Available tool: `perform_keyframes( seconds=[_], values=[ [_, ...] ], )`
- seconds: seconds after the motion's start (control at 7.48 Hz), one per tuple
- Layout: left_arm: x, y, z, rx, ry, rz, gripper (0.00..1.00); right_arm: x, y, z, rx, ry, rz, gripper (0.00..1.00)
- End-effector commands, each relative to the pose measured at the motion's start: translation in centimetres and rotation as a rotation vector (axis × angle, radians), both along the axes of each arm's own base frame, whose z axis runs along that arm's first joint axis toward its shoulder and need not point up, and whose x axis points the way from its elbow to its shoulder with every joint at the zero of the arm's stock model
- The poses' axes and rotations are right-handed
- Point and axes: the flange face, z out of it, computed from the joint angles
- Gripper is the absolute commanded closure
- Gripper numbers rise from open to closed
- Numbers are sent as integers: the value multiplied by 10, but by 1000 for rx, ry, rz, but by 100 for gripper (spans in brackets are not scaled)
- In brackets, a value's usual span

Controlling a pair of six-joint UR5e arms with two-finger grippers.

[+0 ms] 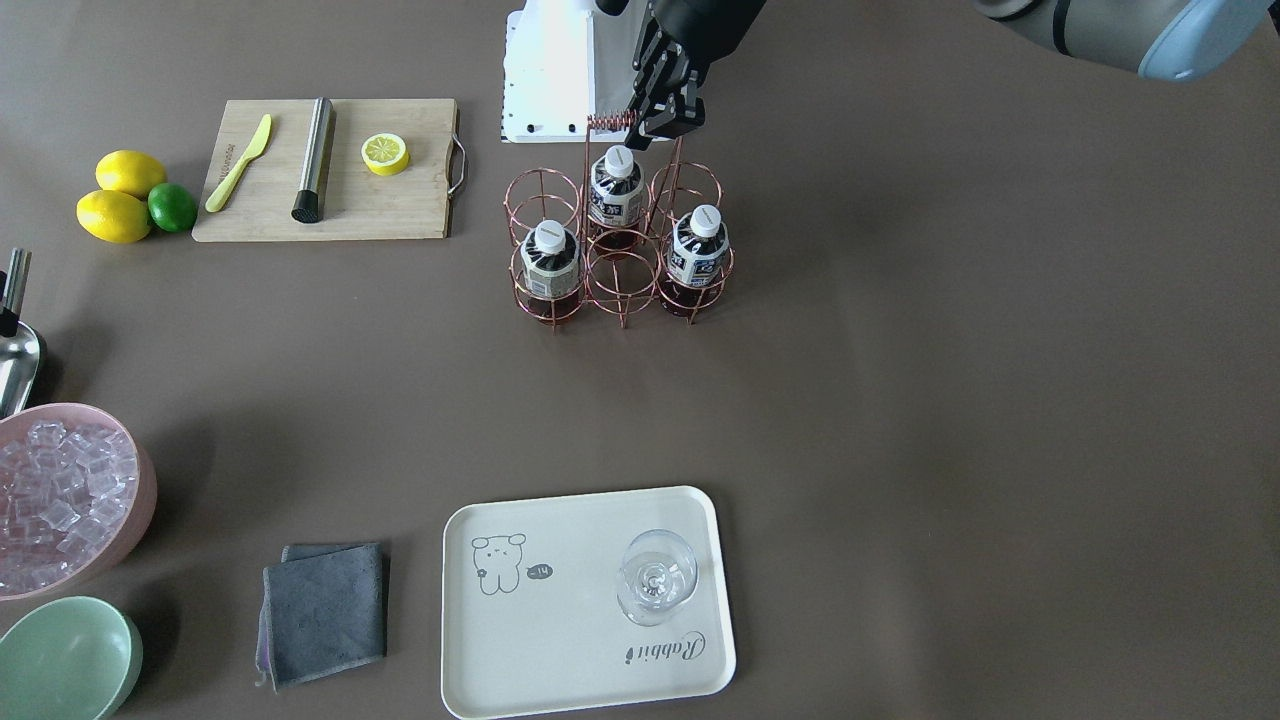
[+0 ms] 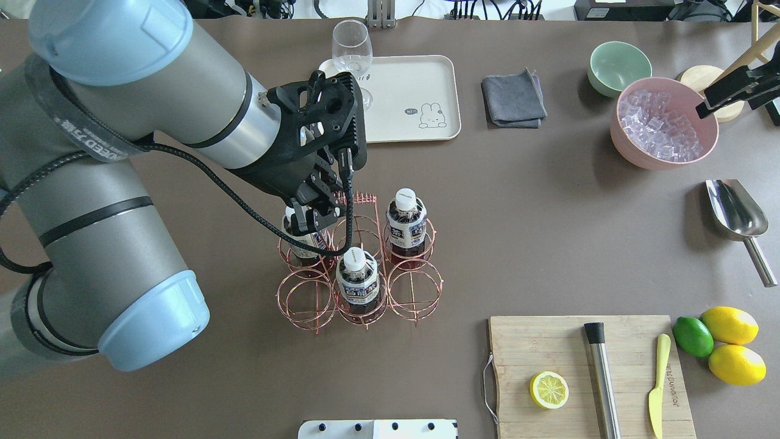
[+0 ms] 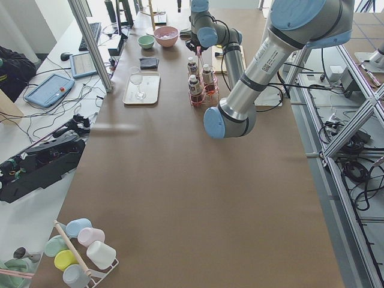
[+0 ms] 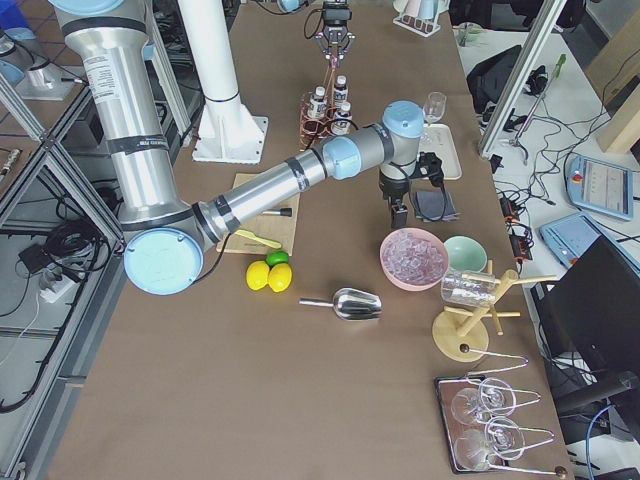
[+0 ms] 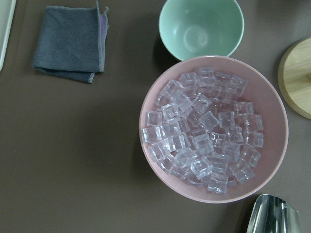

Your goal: Take tea from basket to plate

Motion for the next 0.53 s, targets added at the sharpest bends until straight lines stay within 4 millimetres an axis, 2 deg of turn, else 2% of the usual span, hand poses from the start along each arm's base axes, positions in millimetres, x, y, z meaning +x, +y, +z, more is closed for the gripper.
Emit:
perform_keyframes(
  seconds=[0.0,0.13,0.27,0.4],
  values=[
    [-2,1,0,1,3,-2,100,-54,-7,-66,63,-93,-106,0],
    [-3,2,-1,3,5,0,100,-78,-11,-95,54,-90,-142,0],
    [-3,2,-1,2,5,-1,100,-86,-14,-117,39,-88,-152,0],
    [-2,2,-1,1,4,-1,100,-96,-4,-132,56,-102,-178,0]
  ],
)
